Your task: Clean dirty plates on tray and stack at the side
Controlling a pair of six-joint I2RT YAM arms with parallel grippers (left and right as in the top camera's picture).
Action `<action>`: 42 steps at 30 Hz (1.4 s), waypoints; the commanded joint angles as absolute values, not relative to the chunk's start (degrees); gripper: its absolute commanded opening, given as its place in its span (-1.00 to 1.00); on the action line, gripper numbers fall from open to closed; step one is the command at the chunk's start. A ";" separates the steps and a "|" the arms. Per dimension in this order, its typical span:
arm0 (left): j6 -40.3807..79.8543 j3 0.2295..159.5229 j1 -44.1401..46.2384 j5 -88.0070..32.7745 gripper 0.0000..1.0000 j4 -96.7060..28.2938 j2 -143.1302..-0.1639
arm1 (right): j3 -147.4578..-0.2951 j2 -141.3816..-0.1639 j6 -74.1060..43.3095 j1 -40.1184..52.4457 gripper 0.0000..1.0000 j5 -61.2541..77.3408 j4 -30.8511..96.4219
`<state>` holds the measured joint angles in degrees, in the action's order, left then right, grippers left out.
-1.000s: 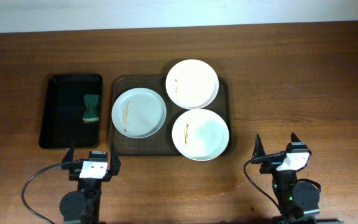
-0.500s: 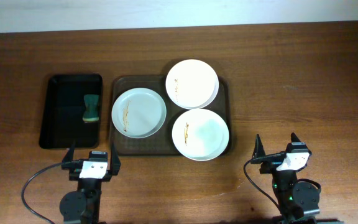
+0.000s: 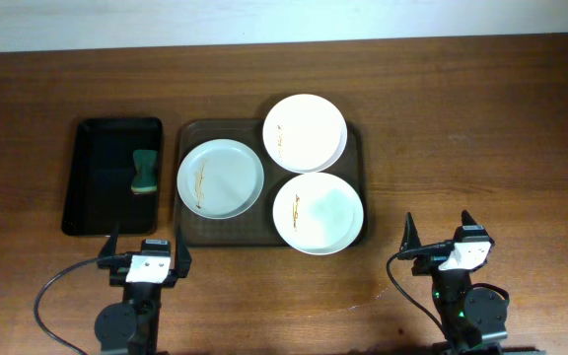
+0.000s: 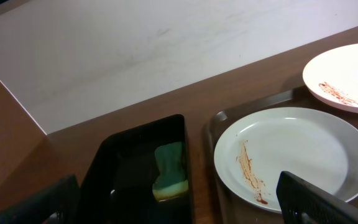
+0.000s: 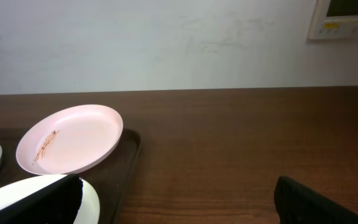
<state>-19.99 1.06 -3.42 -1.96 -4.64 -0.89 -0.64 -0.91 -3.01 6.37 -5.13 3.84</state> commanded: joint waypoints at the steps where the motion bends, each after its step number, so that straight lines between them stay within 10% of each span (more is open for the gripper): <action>1: -20.67 0.49 -3.81 -1.76 0.99 -4.58 -0.40 | -0.32 -0.51 -2.98 6.68 0.97 -6.52 4.10; 27: -9.69 6.55 -3.81 -10.41 0.98 2.22 -4.34 | -14.15 -0.54 -3.62 6.72 0.97 -3.22 4.64; 42: -9.67 57.14 -3.84 -18.15 0.98 -16.67 -58.11 | -46.48 -26.41 -3.22 6.74 0.97 -3.11 22.31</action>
<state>-9.98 51.07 -3.57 -15.44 -13.58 -54.41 -39.70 -19.57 -3.05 6.39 -3.40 19.53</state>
